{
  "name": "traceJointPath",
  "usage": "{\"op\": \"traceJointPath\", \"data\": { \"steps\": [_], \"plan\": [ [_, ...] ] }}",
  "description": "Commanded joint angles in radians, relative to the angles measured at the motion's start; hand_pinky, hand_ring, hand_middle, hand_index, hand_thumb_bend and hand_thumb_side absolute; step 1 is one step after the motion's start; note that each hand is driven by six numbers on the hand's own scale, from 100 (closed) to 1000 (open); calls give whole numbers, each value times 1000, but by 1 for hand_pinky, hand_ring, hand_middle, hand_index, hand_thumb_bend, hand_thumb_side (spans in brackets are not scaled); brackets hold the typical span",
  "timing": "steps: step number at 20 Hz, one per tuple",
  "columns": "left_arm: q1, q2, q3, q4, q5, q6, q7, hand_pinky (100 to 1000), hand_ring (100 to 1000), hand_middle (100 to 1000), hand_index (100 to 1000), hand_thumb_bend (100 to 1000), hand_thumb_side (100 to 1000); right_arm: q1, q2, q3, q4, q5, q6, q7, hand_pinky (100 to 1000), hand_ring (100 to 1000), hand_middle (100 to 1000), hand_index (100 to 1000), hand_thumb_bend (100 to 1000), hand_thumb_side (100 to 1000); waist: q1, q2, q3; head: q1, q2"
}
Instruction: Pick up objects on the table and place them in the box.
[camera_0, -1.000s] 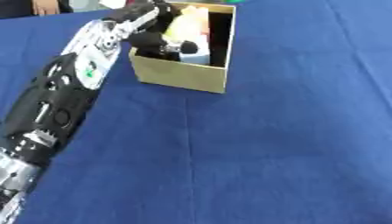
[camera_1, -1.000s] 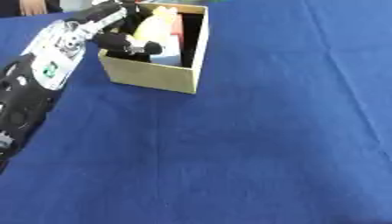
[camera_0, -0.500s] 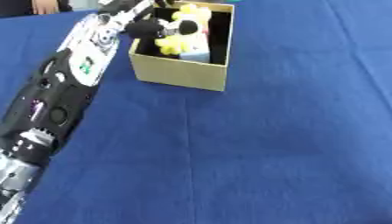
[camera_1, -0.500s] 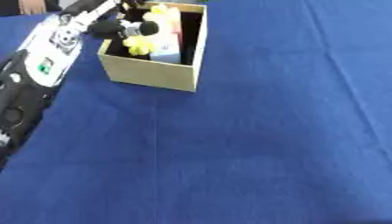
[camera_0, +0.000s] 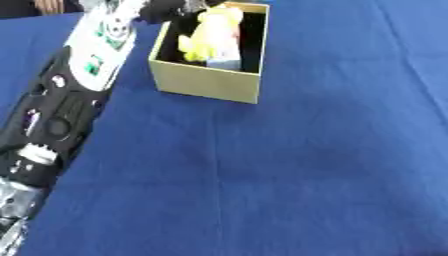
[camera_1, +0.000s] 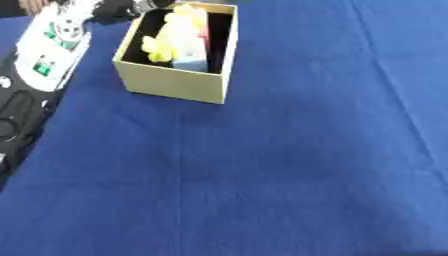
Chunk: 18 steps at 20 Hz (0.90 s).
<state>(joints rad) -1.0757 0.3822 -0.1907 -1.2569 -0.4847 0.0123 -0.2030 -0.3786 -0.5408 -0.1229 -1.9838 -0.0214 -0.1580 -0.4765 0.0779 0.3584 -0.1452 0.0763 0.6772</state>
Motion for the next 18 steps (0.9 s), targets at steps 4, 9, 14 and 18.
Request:
{"op": "traceJointPath", "data": {
  "steps": [4, 9, 14, 18],
  "plan": [
    [29, 78, 58, -185, 126, 66, 71, 751, 786, 717, 838, 759, 960, 1, -25, -16, -16, -1, -4, -11, 848, 723, 659, 768, 100, 819, -12, -35, 14, -13, 20],
    [123, 154, 114, -369, 280, 138, 227, 739, 774, 706, 841, 634, 967, 14, -28, -25, -16, 5, -6, -22, 848, 723, 659, 768, 100, 817, -16, -43, 30, -33, 23],
    [232, 195, 177, -534, 436, 189, 436, 725, 759, 702, 844, 513, 1000, 23, -25, -32, -16, 9, -9, -32, 847, 723, 660, 768, 100, 811, -30, -48, 46, -52, 24],
    [336, 208, 227, -659, 514, 197, 599, 714, 749, 696, 839, 475, 1000, 27, -25, -37, -16, 12, -14, -40, 846, 724, 661, 769, 100, 804, -43, -50, 55, -54, 22]
  ]
}}
